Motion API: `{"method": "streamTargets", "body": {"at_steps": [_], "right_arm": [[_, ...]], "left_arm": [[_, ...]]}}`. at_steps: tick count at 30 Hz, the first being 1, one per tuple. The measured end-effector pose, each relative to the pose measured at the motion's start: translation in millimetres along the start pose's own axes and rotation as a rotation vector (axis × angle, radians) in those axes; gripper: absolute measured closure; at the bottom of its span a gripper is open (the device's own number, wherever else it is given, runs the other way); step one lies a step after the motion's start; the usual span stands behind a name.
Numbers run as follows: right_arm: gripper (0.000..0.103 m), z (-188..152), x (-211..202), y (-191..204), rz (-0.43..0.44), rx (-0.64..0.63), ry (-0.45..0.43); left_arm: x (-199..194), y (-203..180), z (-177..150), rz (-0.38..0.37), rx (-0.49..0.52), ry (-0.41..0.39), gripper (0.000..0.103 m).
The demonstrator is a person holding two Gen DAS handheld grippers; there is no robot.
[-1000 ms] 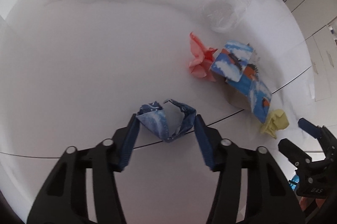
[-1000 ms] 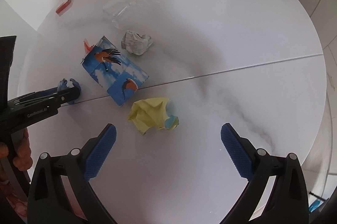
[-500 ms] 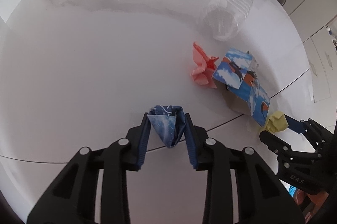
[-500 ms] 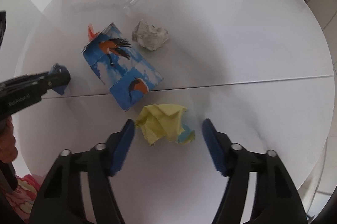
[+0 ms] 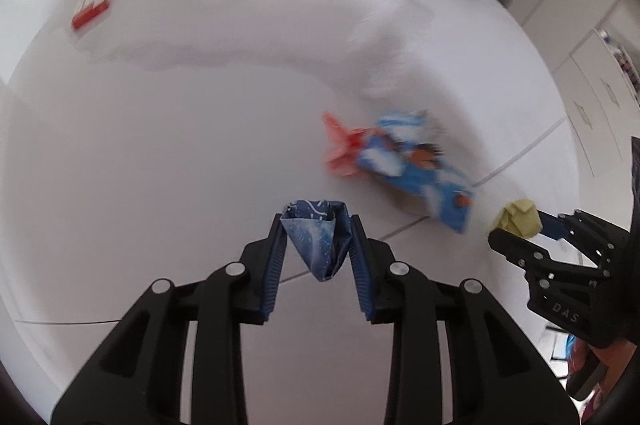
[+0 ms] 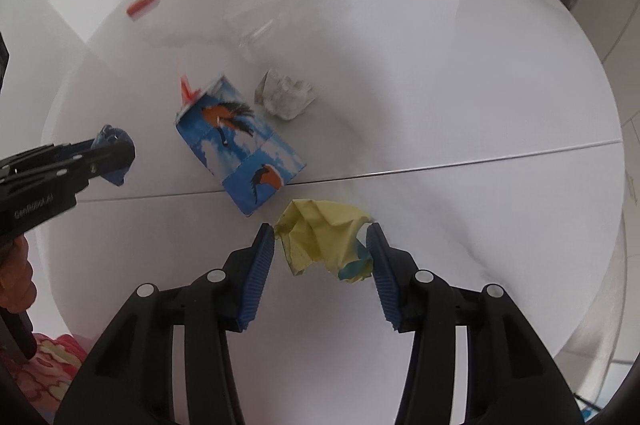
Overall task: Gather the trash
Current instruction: 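Carry the yellow cloth and blue wrapper to the bin and open both tools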
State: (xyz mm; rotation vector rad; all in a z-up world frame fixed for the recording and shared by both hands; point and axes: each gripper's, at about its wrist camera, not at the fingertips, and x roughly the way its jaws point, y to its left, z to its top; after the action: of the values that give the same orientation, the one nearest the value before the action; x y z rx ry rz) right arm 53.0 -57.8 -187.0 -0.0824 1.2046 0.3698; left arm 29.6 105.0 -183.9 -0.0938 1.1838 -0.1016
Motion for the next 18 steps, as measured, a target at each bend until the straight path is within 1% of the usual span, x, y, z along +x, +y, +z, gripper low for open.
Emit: {"method": "streamTargets", "body": {"at_steps": [3, 4, 5, 8, 11, 14, 18], "right_arm": [[0.055, -10.9, -19.7, -12.1, -0.013, 0.033, -0.030], [0.055, -16.2, -27.0, -16.8, -0.016, 0.049, -0.040], [0.055, -19.9, -31.4, -20.3, -0.019, 0.061, -0.046], [0.055, -41.7, -52.8, -36.5, -0.040, 0.115, -0.071], [0.055, -68.0, -71.6, -55.6, -0.065, 0.176, -0.086], [0.055, -100.3, -88.3, -79.3, -0.101, 0.244, -0.092], [0.054, -151.5, -107.0, -113.4, -0.156, 0.358, -0.085]], "left_arm": [[-16.4, -22.7, -0.2, -0.029, 0.053, -0.026, 0.072], [-23.9, -36.2, -2.1, -0.048, 0.086, -0.037, 0.072], [-27.0, -44.4, -0.7, -0.062, 0.107, -0.040, 0.072], [-35.7, -78.8, -10.3, -0.103, 0.187, -0.042, 0.072], [-40.4, -112.2, -23.5, -0.139, 0.267, -0.035, 0.072], [-39.3, -143.6, -34.2, -0.169, 0.325, -0.023, 0.072], [-38.4, -186.2, -48.5, -0.214, 0.413, -0.001, 0.072]]}}
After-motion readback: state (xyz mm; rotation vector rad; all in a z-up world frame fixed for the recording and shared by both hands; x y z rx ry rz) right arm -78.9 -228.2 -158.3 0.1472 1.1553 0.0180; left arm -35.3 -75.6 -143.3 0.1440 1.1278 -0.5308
